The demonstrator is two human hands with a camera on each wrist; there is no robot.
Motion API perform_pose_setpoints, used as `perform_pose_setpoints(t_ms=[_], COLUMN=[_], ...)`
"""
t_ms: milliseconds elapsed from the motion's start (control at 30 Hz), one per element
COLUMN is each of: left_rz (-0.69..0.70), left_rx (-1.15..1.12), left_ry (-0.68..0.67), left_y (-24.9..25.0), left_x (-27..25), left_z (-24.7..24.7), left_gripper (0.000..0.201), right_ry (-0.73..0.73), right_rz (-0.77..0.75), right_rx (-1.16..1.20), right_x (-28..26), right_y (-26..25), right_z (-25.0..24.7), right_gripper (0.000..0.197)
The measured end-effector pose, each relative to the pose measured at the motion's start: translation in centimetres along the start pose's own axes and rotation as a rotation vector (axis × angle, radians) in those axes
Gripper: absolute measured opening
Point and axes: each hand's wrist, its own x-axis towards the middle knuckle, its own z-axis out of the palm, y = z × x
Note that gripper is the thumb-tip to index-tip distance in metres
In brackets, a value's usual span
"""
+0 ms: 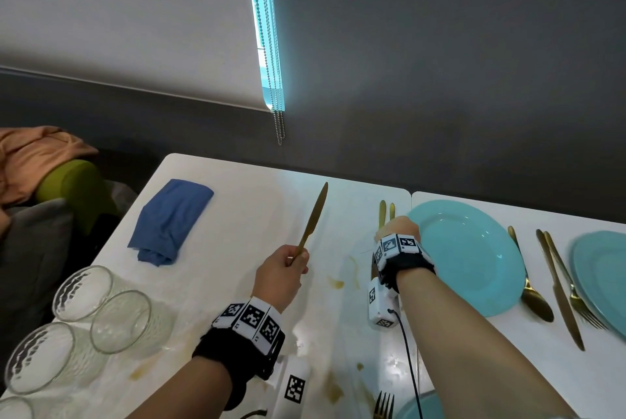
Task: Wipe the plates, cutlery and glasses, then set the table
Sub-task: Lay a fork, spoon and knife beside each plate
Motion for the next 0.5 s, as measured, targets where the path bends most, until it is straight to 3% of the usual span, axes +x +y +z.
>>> perform_pose_setpoints(t_ms=[133, 267, 367, 500], left_rz=[-0.072, -0.102, -0.076, 0.003], left_rx=[-0.102, -0.148, -0.111, 0.033], left_ry=[-0.031, -0.057, -0.104, -0.181], left_y=[0.5, 0.6, -0.1, -1.8], left_x=[-1.0, -2.7, -4.7, -7.7], left_z=[0.0, 0.1, 0.5, 1.3], left_gripper=[0.021, 0.029, 0.026, 0.030], right_ry=[-0.001, -0.071, -0.166, -0.259], right_rz=[-0.111, -0.270, -0.324, -0.271], right_rx=[-0.065, 0.165, 0.277, 0.371], right_x=[-1.6, -8.1, -13.3, -18.0], right_y=[-0.6, -0.5, 0.8, 3.1], right_z=[-1.0, -2.0, -1.8, -0.6], right_gripper=[0.040, 0.022, 0.024, 0.028])
